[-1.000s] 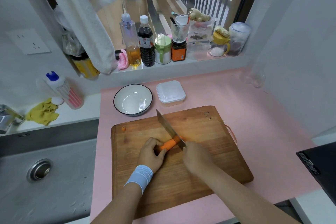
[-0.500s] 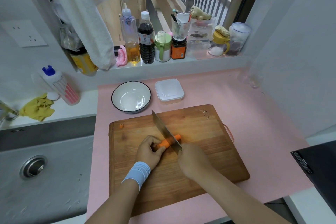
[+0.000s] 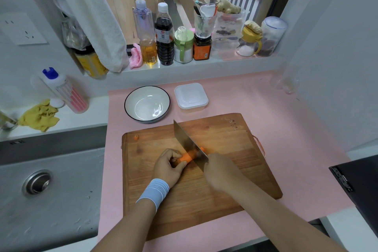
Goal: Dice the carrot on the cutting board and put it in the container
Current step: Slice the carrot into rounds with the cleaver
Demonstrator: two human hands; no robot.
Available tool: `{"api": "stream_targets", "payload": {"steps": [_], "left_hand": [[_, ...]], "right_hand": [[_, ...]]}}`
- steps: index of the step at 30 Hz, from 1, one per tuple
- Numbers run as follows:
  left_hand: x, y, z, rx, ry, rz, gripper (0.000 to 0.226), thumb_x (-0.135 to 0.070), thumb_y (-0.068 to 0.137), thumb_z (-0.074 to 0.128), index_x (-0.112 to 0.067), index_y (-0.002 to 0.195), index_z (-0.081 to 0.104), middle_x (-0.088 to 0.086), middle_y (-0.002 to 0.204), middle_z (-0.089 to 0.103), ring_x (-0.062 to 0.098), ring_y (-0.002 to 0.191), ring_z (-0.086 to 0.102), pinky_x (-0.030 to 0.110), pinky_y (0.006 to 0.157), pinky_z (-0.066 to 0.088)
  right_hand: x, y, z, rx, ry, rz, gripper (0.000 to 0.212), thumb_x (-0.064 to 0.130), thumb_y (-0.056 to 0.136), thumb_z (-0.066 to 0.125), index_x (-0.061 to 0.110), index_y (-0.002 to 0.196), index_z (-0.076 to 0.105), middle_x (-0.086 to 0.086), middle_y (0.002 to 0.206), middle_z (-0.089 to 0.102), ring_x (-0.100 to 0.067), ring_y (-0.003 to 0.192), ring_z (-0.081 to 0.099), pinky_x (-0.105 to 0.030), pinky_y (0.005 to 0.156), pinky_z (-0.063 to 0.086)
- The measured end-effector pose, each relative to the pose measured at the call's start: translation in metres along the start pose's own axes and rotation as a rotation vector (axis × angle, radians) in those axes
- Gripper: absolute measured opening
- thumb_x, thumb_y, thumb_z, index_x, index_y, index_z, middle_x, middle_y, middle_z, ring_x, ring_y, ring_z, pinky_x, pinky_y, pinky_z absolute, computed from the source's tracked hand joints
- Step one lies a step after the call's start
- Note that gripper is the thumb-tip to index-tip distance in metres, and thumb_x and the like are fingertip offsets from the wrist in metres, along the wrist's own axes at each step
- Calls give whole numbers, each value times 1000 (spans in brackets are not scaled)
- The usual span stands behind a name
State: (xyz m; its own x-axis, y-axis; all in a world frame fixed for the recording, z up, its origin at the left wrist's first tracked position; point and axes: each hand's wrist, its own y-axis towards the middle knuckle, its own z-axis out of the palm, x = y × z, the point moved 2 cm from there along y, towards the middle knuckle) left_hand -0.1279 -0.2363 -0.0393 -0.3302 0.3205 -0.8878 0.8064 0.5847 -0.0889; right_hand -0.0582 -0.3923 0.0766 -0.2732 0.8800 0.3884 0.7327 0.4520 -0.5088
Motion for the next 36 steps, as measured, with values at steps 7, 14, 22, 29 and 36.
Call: {"api": "stream_targets", "payload": {"steps": [7, 14, 22, 29, 36], "left_hand": [[0, 1, 0, -8, -9, 4, 30, -14, 68, 85, -28, 72, 59, -8, 86, 62, 9, 73, 56, 21, 71, 49], [2, 1, 1, -7, -15, 1, 31, -12, 68, 85, -28, 73, 59, -9, 85, 62, 6, 73, 55, 16, 70, 46], [2, 2, 1, -4, 4, -11, 30, -13, 69, 84, -28, 72, 59, -10, 85, 63, 6, 73, 55, 15, 69, 46], [0, 1, 0, -3, 26, -28, 26, -13, 70, 83, -24, 73, 60, -7, 83, 61, 6, 76, 54, 9, 68, 43], [-6, 1, 0, 23, 138, -9, 26, -20, 72, 81, -24, 76, 55, -8, 83, 58, 6, 75, 54, 18, 68, 44]], "right_hand": [[4, -1, 8, -20, -42, -11, 18, 20, 103, 43, 17, 103, 61, -3, 97, 62, -21, 88, 62, -33, 76, 53], [1, 3, 12, 13, -25, -7, 17, 19, 103, 45, 16, 107, 62, -4, 99, 63, -20, 89, 63, -33, 81, 55], [-1, 21, 17, 49, 14, 24, 19, 18, 103, 47, 12, 114, 62, -6, 107, 64, -21, 95, 64, -34, 87, 56], [-7, 25, 45, -20, 39, 39, 20, 20, 102, 47, 15, 112, 63, -5, 108, 66, -22, 95, 64, -32, 79, 53], [-11, 28, 46, -28, 78, 31, 24, 20, 101, 45, 13, 115, 63, -8, 110, 66, -25, 98, 64, -33, 77, 51]]}}
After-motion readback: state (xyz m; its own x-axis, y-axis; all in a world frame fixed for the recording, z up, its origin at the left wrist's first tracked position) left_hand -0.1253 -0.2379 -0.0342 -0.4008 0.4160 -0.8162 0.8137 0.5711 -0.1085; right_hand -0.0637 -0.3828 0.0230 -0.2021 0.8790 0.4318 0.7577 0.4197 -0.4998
